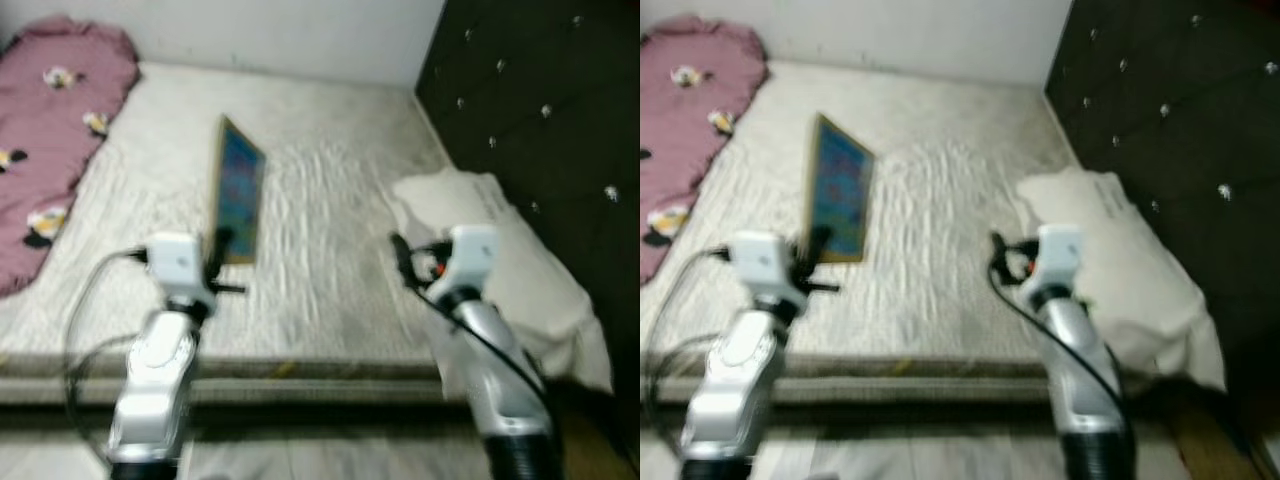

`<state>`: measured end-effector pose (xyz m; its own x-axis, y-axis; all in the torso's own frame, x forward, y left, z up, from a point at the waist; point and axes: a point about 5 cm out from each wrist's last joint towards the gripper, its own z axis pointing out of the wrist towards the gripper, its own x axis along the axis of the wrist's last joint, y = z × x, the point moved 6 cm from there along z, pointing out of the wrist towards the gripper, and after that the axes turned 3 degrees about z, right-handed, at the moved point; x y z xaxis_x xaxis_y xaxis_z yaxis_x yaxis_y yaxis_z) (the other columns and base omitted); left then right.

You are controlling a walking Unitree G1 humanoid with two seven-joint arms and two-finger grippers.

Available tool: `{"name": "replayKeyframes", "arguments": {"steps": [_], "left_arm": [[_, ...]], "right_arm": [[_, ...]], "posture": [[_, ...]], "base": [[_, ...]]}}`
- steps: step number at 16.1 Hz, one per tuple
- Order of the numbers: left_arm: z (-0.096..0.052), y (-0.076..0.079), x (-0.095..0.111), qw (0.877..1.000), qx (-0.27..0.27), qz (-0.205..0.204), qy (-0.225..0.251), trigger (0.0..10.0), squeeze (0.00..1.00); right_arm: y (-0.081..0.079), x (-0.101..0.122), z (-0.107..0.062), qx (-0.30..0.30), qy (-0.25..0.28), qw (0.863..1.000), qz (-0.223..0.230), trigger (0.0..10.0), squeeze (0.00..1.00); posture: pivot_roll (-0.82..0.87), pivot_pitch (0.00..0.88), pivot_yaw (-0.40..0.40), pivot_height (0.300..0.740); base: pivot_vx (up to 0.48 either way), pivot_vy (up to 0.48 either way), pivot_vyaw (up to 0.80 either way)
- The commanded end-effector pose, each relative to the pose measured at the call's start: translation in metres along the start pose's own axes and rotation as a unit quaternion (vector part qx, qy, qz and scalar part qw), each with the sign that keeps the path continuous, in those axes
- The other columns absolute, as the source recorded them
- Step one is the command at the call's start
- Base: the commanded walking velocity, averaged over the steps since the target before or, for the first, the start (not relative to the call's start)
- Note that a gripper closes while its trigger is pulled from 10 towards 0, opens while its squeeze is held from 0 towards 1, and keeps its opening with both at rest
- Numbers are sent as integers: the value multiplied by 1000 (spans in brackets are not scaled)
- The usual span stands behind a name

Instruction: Clean up the room

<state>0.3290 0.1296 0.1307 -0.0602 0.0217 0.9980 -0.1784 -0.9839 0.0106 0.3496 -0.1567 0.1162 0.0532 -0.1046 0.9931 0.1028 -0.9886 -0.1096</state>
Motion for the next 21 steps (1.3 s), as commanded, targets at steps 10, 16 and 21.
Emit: {"name": "replayKeyframes", "arguments": {"steps": [10, 16, 21], "left_arm": [[2, -7, 9, 1000, 19, 12, 13, 10000, 0], [3, -6, 10, 1000, 16, 17, 15, 10000, 0], [4, -4, 11, 1000, 15, 17, 17, 10000, 0]], "right_arm": [[-5, 4, 4, 4, 5, 1000, -2, 10000, 0], [-5, 1, 5, 2, -2, 1000, -3, 10000, 0], [-4, 0, 5, 5, -4, 1000, -8, 10000, 0]], "posture": [[-46, 0, -108, 740], [-42, 0, -108, 740], [-43, 0, -109, 740]], "base": [[265, 0, 0], [0, -96, -195], [0, -374, 0]]}}
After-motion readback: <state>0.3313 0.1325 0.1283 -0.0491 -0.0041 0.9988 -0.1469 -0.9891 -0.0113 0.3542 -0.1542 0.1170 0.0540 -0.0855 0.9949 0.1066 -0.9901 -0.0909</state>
